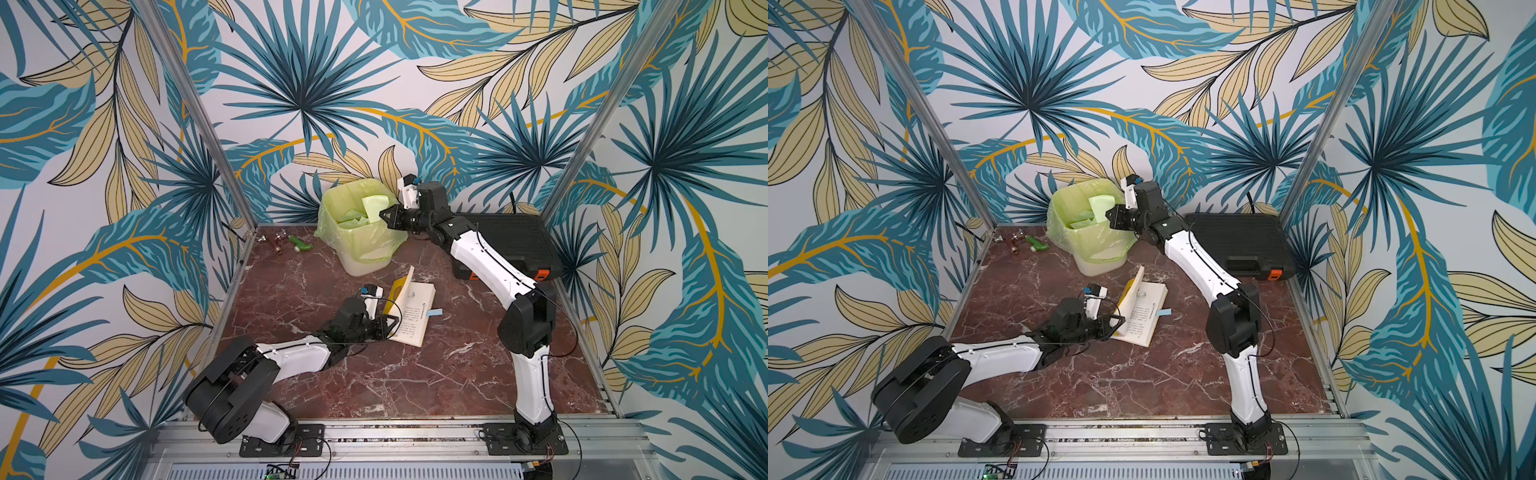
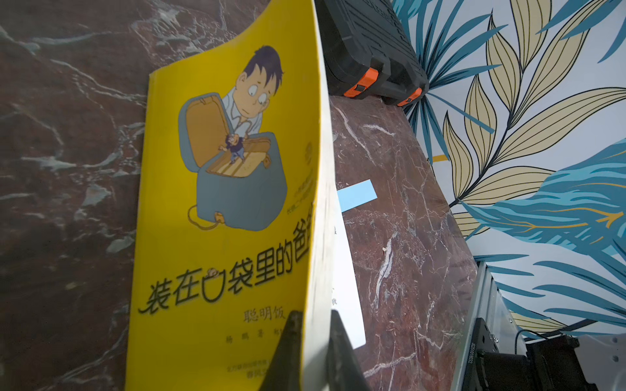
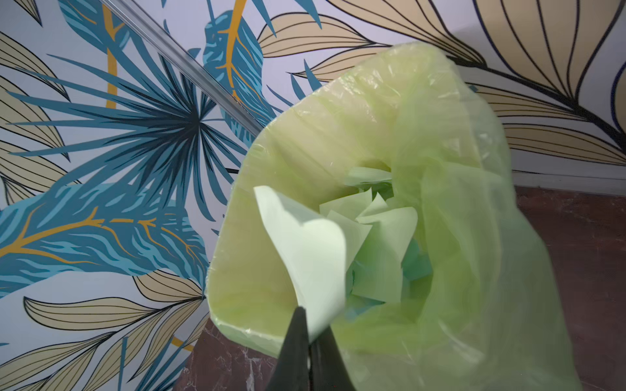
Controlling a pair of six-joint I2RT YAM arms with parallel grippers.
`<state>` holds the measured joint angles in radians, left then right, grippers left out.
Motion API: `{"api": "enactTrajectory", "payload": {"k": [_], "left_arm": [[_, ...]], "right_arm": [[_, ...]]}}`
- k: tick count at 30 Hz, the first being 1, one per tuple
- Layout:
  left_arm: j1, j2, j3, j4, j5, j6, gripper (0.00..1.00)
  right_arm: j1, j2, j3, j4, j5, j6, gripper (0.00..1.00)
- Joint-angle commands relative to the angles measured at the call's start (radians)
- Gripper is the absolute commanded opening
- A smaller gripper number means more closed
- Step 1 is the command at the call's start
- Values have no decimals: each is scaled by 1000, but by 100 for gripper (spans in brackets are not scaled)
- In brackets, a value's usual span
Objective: Peel off the used sticky note
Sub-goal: Place the note in the trash bin, then turn the page of the book at the center of the board.
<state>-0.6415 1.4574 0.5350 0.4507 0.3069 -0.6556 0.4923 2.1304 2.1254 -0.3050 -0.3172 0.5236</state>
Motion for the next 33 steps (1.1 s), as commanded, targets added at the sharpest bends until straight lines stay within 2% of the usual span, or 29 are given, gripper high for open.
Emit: {"api": "enactTrajectory", "payload": {"k": [1, 5, 10, 23, 27, 33], "left_arm": [[-1, -23, -23, -38, -2, -3, 0], [-1, -26, -23, -40, -2, -1, 0], [-1, -25, -15, -36, 0, 2, 0], [0, 10, 0, -19, 22, -4, 0], [1, 24, 1, -12, 24, -8, 0], [2, 34, 13, -21, 29, -7, 0]], "right_arm": [[3, -24, 47, -72, 17, -46, 17], [1, -87, 39, -136, 27, -91, 33], [-11, -225, -94, -186, 48, -102, 38], [-83, -606, -880, -119, 60, 55, 45], [-103, -657, -1056, -100, 49, 100, 47], [-105, -694, -1227, -58, 55, 149, 53]]}}
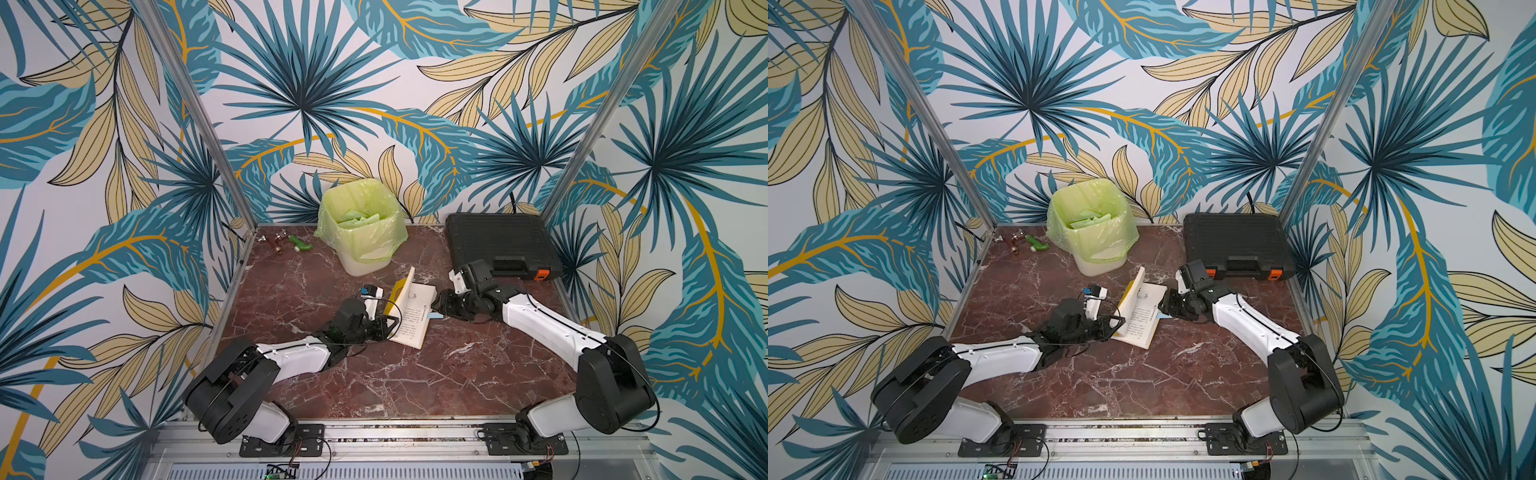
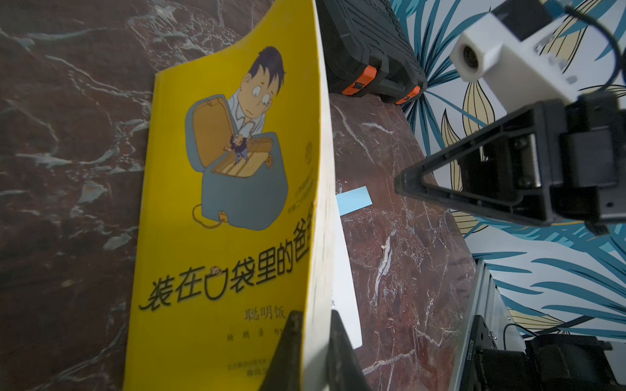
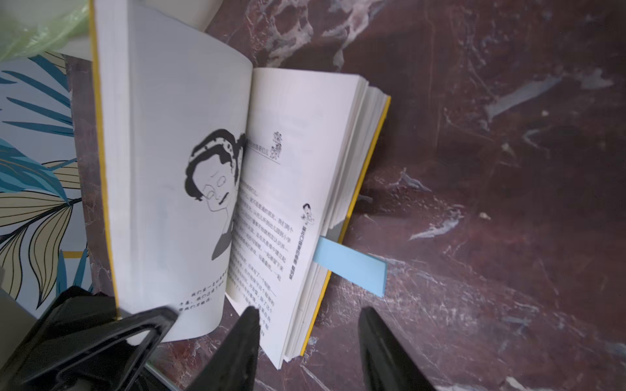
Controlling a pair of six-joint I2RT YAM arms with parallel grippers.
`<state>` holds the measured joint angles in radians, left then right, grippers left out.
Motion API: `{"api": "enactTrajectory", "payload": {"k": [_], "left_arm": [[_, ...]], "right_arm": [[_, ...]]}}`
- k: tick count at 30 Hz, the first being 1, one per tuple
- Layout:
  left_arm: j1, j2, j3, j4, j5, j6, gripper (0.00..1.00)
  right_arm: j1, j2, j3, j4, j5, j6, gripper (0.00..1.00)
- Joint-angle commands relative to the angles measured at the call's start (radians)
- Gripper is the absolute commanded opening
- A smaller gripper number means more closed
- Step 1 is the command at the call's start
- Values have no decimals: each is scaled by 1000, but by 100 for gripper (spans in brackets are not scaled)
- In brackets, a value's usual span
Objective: Peel off the used sticky note
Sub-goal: Turn the page of the book at the center of the board.
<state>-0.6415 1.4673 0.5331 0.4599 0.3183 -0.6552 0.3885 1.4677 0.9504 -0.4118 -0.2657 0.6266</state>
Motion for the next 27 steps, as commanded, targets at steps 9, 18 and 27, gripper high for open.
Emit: {"api": "enactTrajectory", "payload": {"k": [9, 18, 27], "left_arm": [[3, 27, 25, -48, 21, -3, 0], [5, 28, 24, -49, 16, -6, 0], [8, 25, 25, -53, 17, -7, 0]], "right_arm": [[-1, -31, -133, 249, -69, 133, 50], [-1, 28, -148, 311, -58, 184, 16], [-1, 124, -145, 354, -68, 208, 5]]}}
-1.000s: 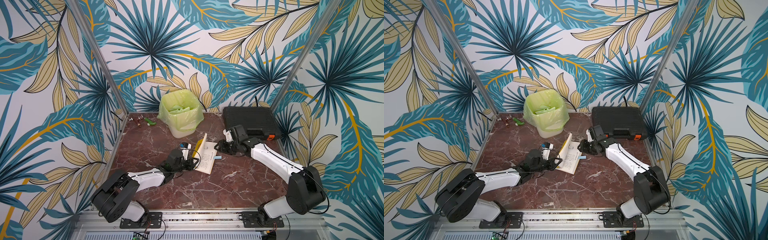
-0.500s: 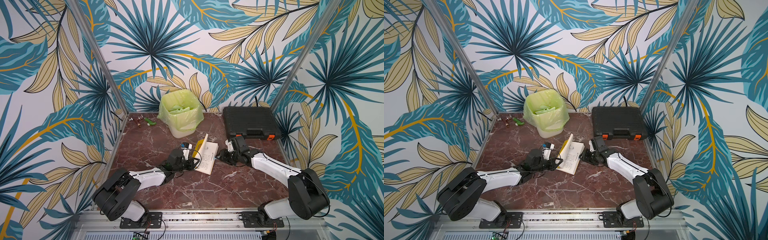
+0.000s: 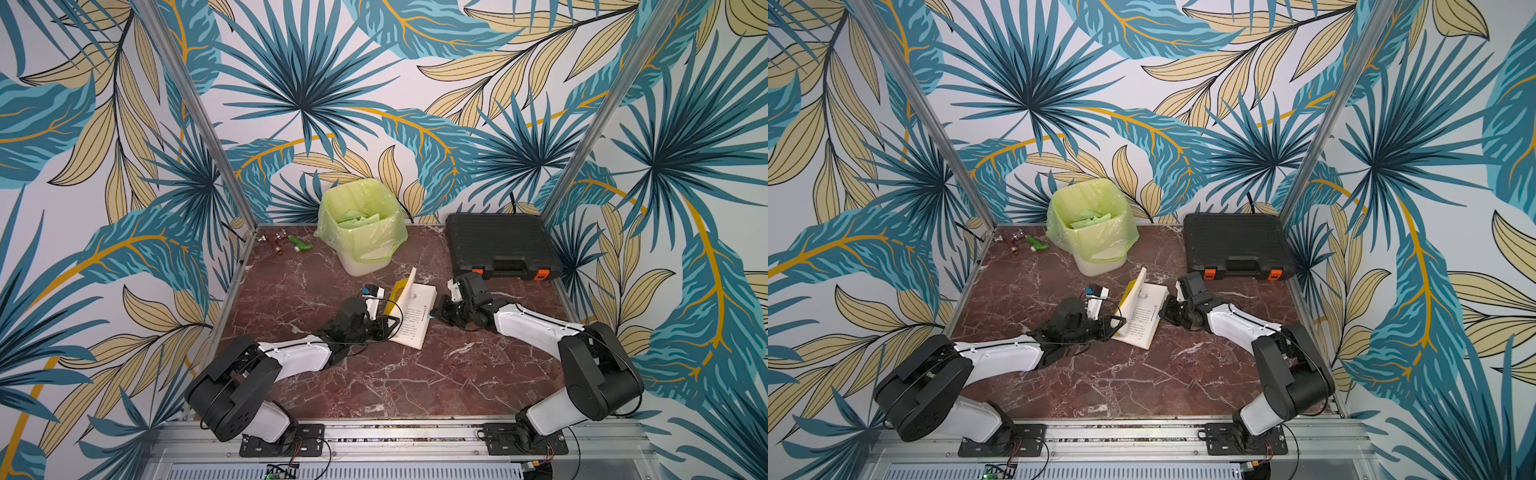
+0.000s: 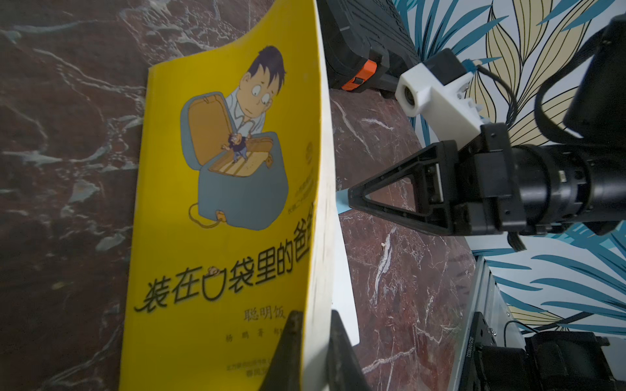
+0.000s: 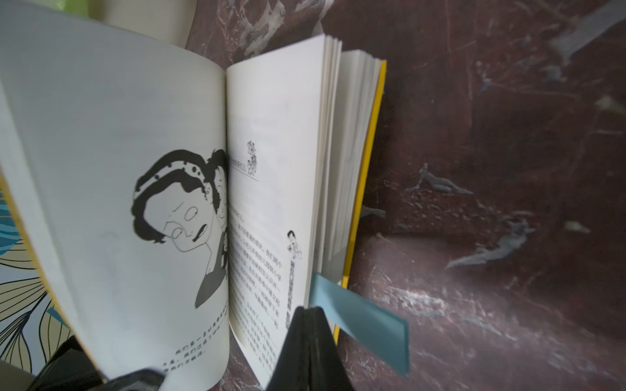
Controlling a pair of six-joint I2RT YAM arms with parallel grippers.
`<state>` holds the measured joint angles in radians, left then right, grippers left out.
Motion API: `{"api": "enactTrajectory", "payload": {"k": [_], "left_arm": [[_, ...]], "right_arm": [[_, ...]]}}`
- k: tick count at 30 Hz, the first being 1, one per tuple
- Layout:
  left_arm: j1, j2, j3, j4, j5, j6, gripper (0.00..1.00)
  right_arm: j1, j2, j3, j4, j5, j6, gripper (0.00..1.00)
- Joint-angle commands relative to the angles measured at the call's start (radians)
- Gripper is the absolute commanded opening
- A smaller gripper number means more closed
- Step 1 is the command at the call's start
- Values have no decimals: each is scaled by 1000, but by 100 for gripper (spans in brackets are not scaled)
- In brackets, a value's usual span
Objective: Peel off the used sticky note
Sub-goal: Turn the page of the book at the center of the board.
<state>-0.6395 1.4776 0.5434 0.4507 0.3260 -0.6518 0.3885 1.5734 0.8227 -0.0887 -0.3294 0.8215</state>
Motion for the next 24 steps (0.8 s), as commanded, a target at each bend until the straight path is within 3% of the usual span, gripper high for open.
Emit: {"api": "enactTrajectory", "payload": {"k": [1, 24], "left_arm": [[6, 13, 15, -44, 10, -11, 0], [11, 14, 15, -41, 11, -11, 0]], "right_arm": [[-1, 22, -18, 33, -1, 12, 5], [8, 69, -16, 78, -30, 23, 3]]}}
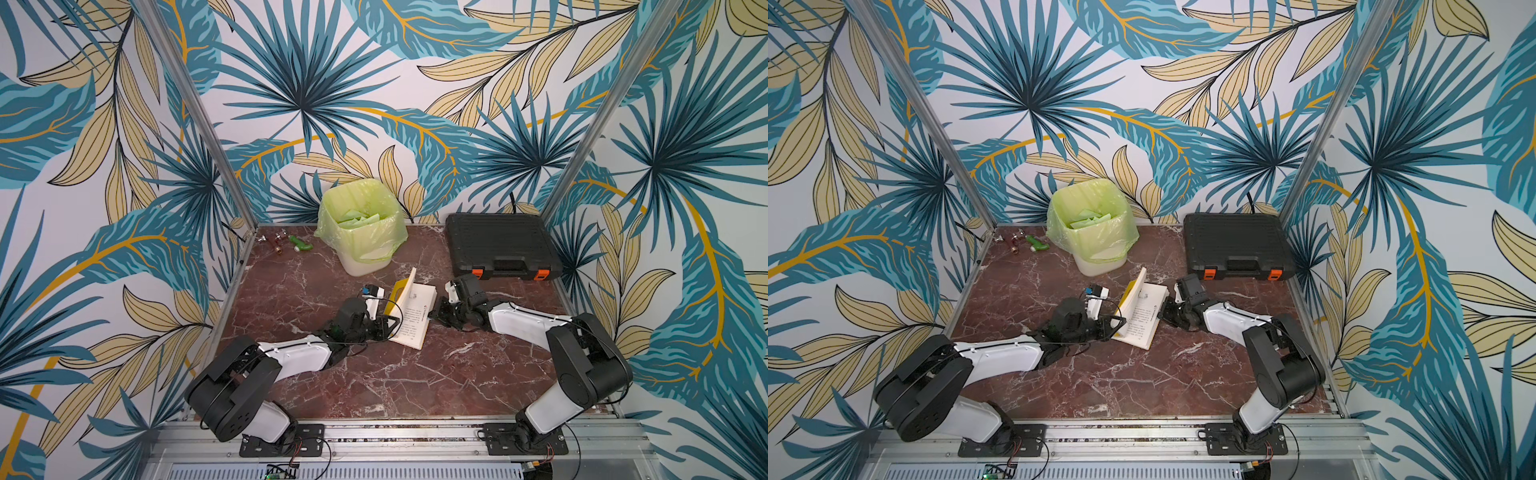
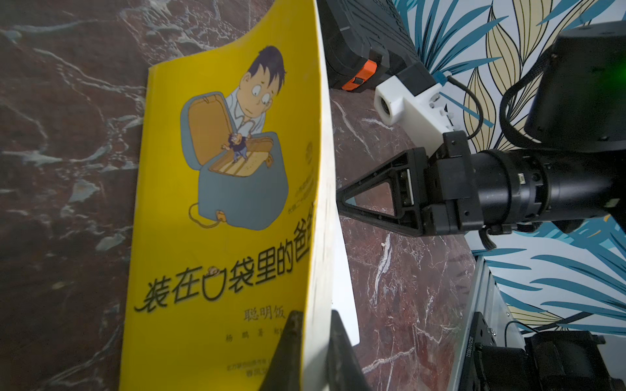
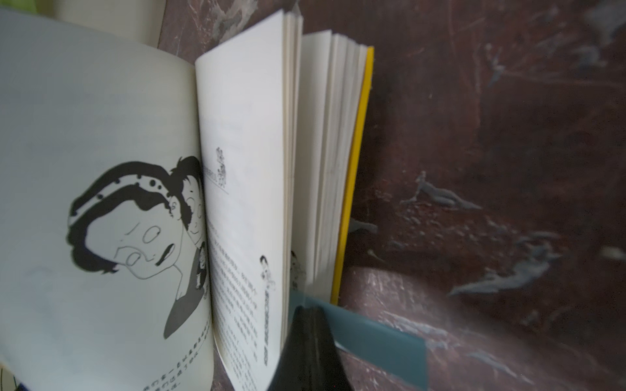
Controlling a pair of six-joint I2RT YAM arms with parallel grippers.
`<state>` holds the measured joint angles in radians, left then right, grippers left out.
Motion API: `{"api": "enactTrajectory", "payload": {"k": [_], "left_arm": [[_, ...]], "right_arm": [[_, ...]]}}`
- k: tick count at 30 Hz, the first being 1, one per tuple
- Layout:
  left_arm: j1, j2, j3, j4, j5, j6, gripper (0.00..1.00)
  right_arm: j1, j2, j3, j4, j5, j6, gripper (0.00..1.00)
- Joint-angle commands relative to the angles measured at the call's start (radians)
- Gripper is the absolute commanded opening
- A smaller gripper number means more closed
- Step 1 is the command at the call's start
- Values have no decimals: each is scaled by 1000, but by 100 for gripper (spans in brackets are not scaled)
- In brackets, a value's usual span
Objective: Peel off the used sticky note
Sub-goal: Turn the page of the book at the center of the board.
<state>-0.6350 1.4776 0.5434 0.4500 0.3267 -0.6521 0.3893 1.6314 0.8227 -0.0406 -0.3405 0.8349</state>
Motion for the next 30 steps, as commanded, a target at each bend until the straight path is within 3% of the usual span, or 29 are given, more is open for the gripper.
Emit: {"api": "enactTrajectory", "payload": {"k": [1, 7, 14, 21, 30], "left_arm": [[6, 14, 15, -40, 9, -11, 0], [6, 14, 13, -38, 11, -13, 0], [6, 21, 14, -31, 20, -11, 1], [6, 18, 35, -46, 59, 19, 26], [0, -18, 55, -87, 75, 74, 67]], "right_arm": [[8, 11, -15, 37, -24, 10, 4], [12, 20, -4, 57, -48, 11, 10], [16, 50, 11, 113, -105, 20, 29], [47, 99, 58, 134, -137, 18, 47], [82, 138, 97, 129, -139, 9, 67]]}}
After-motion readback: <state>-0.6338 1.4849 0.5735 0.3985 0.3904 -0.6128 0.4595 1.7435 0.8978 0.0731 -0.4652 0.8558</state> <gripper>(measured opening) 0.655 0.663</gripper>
